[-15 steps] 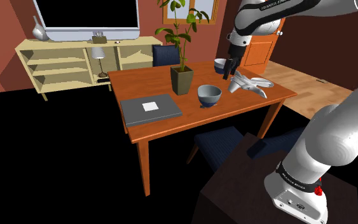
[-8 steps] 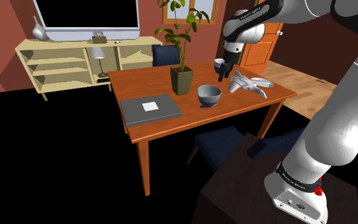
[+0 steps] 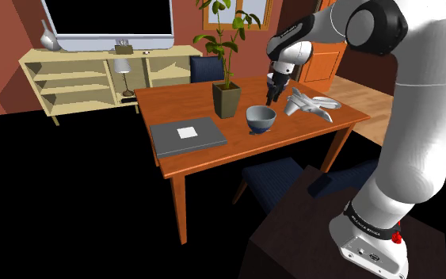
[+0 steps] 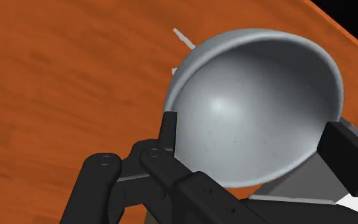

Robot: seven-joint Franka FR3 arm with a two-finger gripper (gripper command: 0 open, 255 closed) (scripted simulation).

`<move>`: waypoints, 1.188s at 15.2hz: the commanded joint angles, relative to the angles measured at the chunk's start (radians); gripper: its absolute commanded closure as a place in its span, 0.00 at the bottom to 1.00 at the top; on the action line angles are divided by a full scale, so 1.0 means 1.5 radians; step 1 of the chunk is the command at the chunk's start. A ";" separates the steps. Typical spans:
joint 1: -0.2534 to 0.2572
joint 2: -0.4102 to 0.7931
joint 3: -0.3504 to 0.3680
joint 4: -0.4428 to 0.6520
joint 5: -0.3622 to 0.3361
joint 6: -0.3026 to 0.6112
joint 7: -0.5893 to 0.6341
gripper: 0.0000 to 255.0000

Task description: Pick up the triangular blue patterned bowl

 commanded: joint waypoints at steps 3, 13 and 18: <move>-0.057 0.124 0.023 0.129 0.059 -0.030 -0.050 0.00; -0.073 0.181 0.040 0.139 0.086 0.010 -0.073 0.00; -0.074 0.181 0.040 0.140 0.086 0.010 -0.073 1.00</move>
